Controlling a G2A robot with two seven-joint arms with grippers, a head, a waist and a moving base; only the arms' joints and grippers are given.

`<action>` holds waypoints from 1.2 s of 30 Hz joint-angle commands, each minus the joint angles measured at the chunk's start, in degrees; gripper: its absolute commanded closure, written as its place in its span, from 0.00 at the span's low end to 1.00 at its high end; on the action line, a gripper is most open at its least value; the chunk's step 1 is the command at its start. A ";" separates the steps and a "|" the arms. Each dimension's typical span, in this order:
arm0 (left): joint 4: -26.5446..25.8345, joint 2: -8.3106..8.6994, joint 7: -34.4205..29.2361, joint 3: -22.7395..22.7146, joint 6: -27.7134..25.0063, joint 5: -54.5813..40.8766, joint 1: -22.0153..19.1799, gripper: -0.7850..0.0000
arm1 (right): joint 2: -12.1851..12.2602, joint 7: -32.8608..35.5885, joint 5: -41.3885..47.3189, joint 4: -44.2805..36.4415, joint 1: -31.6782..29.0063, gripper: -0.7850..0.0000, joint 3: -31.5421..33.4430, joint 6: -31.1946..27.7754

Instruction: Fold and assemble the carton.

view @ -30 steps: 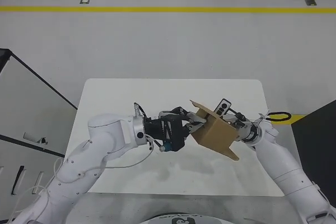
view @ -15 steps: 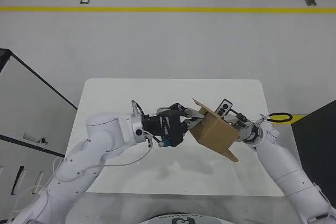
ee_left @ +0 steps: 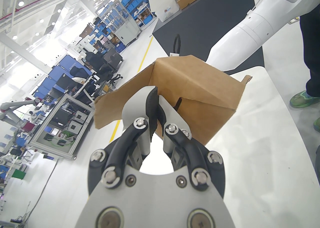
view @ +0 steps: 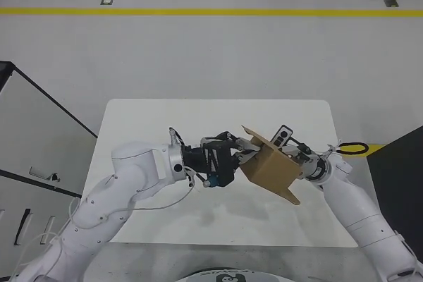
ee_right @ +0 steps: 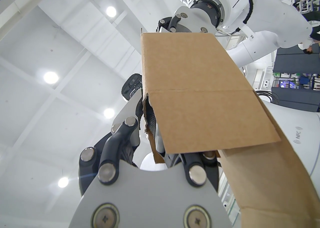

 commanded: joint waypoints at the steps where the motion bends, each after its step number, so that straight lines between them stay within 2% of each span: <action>1: -0.09 0.05 -0.05 -0.34 -0.08 -0.04 0.09 1.00 | 0.01 0.00 0.01 0.01 0.01 1.00 0.01 0.00; 12: 0.08 -0.13 0.11 1.36 -0.74 -0.05 -0.13 1.00 | 0.00 0.00 0.08 0.15 0.16 1.00 -0.12 0.00; 21: 0.14 0.05 -0.28 -0.43 -0.48 -0.40 -0.10 1.00 | -0.01 0.00 0.10 0.35 0.32 1.00 -0.18 0.00; 29: -0.19 -0.11 -0.44 1.22 -1.06 -0.47 -0.09 1.00 | 0.05 0.00 0.15 0.31 0.39 1.00 -0.42 0.00; 36: 0.01 0.04 -0.78 -0.79 -0.16 -1.33 -0.06 1.00 | 0.14 0.00 0.12 0.23 0.33 1.00 -0.16 0.00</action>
